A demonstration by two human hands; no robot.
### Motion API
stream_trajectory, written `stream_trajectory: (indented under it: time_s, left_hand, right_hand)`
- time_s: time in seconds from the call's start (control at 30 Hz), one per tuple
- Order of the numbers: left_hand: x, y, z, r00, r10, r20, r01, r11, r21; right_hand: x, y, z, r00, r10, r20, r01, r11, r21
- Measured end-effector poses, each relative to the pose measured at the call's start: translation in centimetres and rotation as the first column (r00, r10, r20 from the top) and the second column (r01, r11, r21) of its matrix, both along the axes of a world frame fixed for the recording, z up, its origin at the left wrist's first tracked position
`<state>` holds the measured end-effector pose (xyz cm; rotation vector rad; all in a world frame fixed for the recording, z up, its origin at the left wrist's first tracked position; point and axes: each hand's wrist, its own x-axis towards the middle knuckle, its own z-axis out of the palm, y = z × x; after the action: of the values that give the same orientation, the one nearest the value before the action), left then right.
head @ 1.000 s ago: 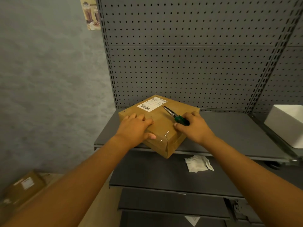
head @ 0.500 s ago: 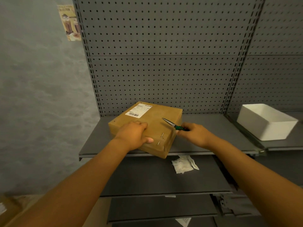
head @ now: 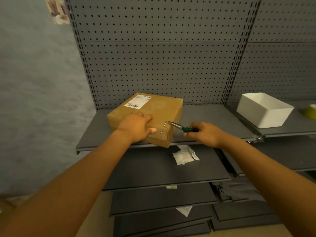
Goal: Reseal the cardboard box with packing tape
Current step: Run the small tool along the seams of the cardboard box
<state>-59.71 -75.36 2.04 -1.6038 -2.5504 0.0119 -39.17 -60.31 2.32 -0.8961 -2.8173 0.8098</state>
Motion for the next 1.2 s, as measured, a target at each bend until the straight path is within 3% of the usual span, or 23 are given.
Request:
stream_trajectory:
  time_s: [1.2]
  left_hand:
    - [-0.3,0.2,-0.2,0.995,-0.040,0.090,0.040,0.999,0.001]
  right_hand:
    - [-1.4,-2.8,0.8,0.996,0.088,0.007,-0.088,0.996,-0.002]
